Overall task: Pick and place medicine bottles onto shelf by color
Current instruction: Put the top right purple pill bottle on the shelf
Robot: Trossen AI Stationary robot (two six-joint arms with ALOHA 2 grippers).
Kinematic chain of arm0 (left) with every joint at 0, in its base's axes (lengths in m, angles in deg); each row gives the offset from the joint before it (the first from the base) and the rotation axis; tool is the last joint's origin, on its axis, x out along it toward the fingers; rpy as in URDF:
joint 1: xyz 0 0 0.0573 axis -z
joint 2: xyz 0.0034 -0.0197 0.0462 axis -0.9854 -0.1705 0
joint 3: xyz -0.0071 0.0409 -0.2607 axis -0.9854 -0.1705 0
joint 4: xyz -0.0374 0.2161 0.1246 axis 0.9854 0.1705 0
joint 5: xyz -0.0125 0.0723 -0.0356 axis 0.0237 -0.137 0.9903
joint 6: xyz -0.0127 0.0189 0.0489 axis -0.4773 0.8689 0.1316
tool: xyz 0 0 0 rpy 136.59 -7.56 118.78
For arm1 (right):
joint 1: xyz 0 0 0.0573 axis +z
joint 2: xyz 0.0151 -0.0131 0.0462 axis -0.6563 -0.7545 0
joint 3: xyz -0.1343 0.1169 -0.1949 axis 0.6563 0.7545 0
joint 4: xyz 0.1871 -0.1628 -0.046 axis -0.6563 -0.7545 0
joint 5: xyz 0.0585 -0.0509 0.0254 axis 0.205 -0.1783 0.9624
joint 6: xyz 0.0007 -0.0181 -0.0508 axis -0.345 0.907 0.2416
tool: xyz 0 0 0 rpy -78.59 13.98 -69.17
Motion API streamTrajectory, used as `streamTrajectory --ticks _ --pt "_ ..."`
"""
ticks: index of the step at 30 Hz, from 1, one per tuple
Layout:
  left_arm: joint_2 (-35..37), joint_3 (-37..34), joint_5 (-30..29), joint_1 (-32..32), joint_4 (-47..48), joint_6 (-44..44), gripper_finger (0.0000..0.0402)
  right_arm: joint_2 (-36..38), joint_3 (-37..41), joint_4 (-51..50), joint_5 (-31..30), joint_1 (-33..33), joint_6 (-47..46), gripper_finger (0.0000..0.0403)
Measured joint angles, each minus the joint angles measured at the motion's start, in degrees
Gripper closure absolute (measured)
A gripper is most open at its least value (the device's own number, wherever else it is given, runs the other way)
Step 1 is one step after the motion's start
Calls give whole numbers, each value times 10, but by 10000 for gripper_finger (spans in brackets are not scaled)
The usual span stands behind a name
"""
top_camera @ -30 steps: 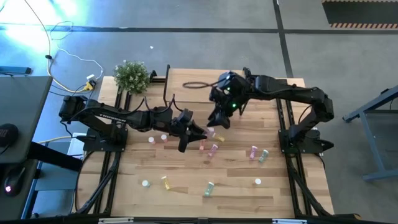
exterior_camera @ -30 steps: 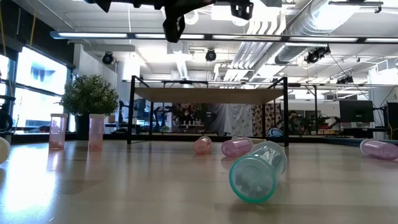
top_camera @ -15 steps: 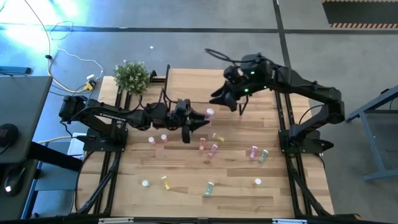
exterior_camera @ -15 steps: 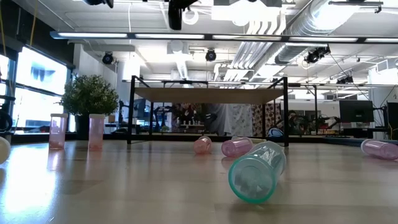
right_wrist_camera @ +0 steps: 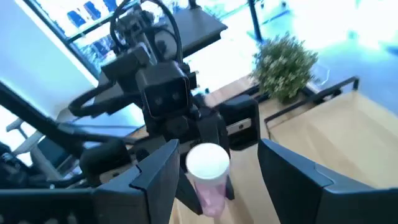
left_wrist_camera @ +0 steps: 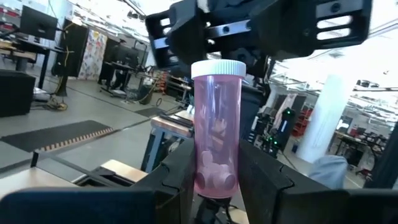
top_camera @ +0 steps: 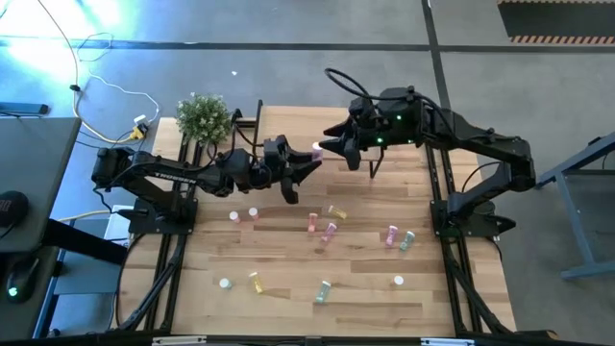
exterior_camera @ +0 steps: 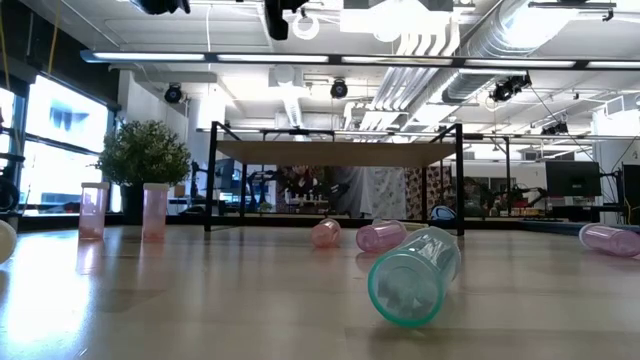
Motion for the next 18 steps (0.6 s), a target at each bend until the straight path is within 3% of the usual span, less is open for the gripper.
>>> streamTrajectory --ticks 8,18 --pt "0 0 0 -12 0 11 310 -10 0 -1 -55 17 8 194" --pt "0 0 0 -15 1 23 310 -31 0 11 -72 20 -5 194"
